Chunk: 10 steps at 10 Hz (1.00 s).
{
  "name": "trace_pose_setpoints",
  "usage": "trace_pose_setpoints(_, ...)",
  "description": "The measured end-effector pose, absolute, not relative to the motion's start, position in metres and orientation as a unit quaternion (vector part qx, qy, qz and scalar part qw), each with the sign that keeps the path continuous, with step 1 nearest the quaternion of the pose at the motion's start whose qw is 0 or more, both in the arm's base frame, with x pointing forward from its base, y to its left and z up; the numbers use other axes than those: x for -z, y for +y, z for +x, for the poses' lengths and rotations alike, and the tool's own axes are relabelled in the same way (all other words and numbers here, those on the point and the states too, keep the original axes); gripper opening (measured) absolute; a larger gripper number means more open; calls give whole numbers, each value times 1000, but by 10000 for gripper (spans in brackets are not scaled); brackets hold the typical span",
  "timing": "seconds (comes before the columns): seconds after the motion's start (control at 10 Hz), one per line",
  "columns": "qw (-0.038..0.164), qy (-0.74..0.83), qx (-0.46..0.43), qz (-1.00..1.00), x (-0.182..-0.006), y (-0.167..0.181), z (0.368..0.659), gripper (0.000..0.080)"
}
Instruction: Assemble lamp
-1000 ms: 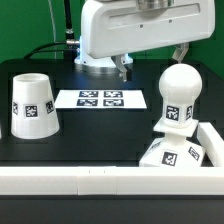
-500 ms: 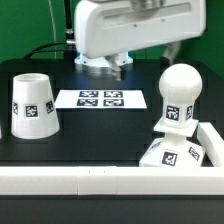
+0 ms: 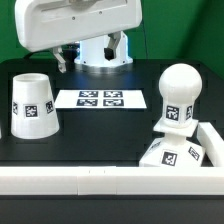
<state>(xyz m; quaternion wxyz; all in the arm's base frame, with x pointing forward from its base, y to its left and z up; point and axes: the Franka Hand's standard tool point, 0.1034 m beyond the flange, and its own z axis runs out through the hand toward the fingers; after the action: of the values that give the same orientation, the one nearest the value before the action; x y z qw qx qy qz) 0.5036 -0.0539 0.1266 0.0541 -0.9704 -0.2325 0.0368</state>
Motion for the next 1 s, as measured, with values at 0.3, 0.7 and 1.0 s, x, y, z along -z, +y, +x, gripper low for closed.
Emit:
trace_pose_setpoints(0.3, 54, -231, -37, -971, -126, -56, 503, 698)
trace_pose_setpoints(0.7, 60, -250, -46, -965, -123, -100, 464, 698)
trace_pose_setpoints(1.0, 61, -259, -49, -963, -114, -131, 455, 698)
